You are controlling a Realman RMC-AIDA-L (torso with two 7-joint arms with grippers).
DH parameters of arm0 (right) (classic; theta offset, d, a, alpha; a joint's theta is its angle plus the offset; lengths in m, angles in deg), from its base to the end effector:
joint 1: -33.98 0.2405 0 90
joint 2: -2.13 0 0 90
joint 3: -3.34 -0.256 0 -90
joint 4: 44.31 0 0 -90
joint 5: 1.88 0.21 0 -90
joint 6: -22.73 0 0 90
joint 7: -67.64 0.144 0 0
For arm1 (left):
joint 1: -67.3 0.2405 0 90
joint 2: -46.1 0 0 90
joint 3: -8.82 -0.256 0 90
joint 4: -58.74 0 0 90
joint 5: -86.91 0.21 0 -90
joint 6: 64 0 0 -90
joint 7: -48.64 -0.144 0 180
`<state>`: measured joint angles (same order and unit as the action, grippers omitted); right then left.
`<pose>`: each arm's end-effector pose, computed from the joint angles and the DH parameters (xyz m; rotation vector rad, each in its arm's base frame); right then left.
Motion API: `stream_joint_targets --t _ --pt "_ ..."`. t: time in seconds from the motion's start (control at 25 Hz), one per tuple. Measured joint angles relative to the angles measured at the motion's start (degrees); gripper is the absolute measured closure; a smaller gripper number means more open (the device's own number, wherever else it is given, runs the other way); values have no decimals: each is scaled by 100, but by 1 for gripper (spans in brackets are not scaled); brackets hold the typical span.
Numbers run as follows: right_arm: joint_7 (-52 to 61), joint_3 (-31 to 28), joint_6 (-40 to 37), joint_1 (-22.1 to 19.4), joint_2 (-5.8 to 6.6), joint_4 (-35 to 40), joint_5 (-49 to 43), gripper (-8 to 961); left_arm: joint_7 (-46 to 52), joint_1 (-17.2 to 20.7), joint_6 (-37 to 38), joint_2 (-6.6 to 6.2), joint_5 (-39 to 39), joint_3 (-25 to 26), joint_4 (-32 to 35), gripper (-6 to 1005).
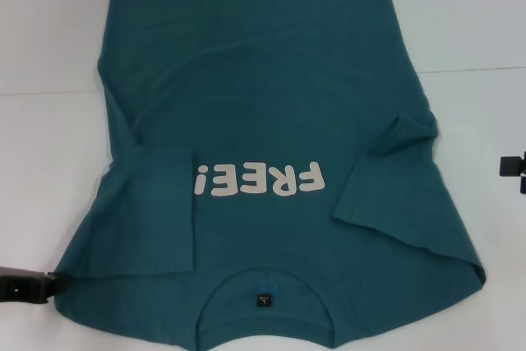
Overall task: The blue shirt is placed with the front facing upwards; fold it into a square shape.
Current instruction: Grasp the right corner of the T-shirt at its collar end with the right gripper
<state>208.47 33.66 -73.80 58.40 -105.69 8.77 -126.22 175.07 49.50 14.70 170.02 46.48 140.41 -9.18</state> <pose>0.3233 0.3177 0.1374 -2.0738 1.8087 0.5875 -0.3191 0.3080 0.0346 -2.2628 -1.3605 -0.0601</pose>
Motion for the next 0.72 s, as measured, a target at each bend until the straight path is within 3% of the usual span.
stream_joint_targets --t 0.12,0.4,0.56,0.72 --pt "311 0 -109 155 107 -23 -261 106 7 -65 -22 -1 -1 -18 52 993" --pt "814 18 -346 501 127 -322 -676 106 -29 -297 -43 -19 6 -2 227 993" --pt "1064 21 -367 662 191 -378 -1295 106 -46 -401 -51 -35 13 5 315 993" --pt "1086 60 -287 777 165 -392 -1827 107 -45 -485 -42 -29 20 6 349 993"
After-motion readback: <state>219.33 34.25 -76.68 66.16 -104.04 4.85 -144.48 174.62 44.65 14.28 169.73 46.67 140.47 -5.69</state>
